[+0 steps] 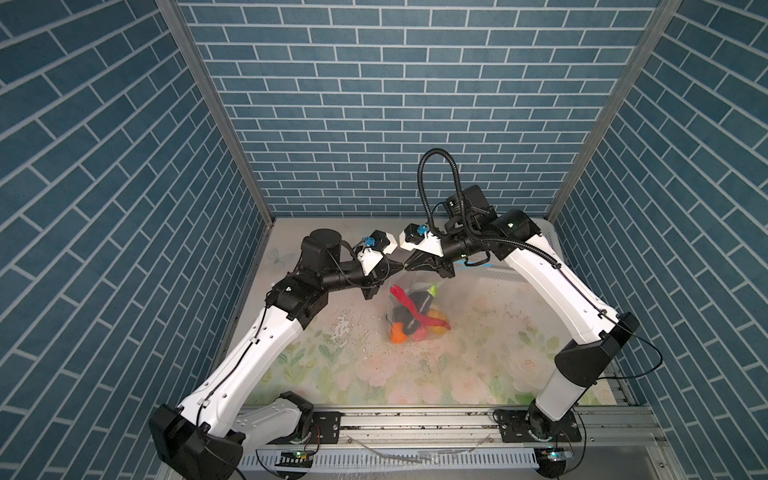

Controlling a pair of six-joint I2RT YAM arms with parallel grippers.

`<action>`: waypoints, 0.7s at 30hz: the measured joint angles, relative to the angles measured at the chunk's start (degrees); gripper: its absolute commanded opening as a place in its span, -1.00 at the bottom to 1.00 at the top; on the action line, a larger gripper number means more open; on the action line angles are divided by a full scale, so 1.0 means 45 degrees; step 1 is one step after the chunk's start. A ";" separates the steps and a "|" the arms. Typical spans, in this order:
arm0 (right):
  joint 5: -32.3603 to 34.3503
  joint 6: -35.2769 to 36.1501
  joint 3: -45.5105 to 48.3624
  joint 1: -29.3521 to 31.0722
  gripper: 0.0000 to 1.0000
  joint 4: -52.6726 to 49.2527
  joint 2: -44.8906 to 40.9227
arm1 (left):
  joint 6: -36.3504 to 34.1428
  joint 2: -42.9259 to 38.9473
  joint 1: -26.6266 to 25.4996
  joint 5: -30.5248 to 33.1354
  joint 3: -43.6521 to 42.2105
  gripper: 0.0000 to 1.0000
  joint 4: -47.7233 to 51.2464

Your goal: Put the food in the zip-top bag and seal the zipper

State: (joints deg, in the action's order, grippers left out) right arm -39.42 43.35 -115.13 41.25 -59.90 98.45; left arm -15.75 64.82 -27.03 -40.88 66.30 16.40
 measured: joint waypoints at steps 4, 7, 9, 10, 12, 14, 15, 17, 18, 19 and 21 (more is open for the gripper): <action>0.0058 0.0000 0.0000 0.0000 -0.91 0.0044 0.0000 | -0.0034 -0.0029 0.0010 0.0170 0.0000 -1.00 0.0005; 0.0058 0.0000 0.0000 -0.0005 -0.91 0.0102 0.0000 | -0.0039 -0.0073 0.0044 0.0238 0.0000 -1.00 0.0010; 0.0078 0.0000 0.0000 -0.0005 -0.91 0.0126 0.0000 | -0.0034 -0.0078 0.0087 0.0243 0.0000 -1.00 0.0010; 0.0097 0.0000 0.0000 -0.0005 -0.91 0.0131 0.0000 | -0.0034 -0.0078 0.0112 0.0243 0.0000 -1.00 0.0010; 0.0141 0.0000 0.0000 -0.0005 -0.91 0.0146 0.0000 | -0.0034 -0.0083 0.0136 0.0272 0.0000 -1.00 0.0005; 0.0155 0.0000 0.0000 -0.0010 -0.91 0.0160 0.0000 | -0.0029 -0.0092 0.0160 0.0316 0.0000 -1.00 0.0005; 0.0165 0.0000 0.0000 -0.0010 -0.91 0.0170 0.0000 | -0.0029 -0.0097 0.0175 0.0325 0.0000 -1.00 0.0005; 0.0180 0.0000 0.0000 -0.0019 -0.91 0.0180 0.0000 | -0.0029 -0.0117 0.0204 0.0379 0.0000 -1.00 0.0005; 0.0185 0.0000 0.0000 -0.0024 -0.91 0.0185 0.0000 | -0.0024 -0.0131 0.0219 0.0423 -0.0005 -1.00 0.0005; 0.0189 0.0000 0.0000 -0.0029 -0.91 0.0189 0.0000 | 0.0000 -0.0141 0.0233 0.0471 -0.0005 -1.00 0.0005; 0.0209 0.0000 0.0000 -0.0039 -0.91 0.0204 0.0000 | 0.0063 -0.0180 0.0277 0.0525 -0.0044 -1.00 -0.0010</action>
State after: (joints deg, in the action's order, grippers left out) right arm -38.48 43.35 -115.13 41.08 -58.98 98.45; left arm -15.46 64.01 -25.78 -38.52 66.11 16.36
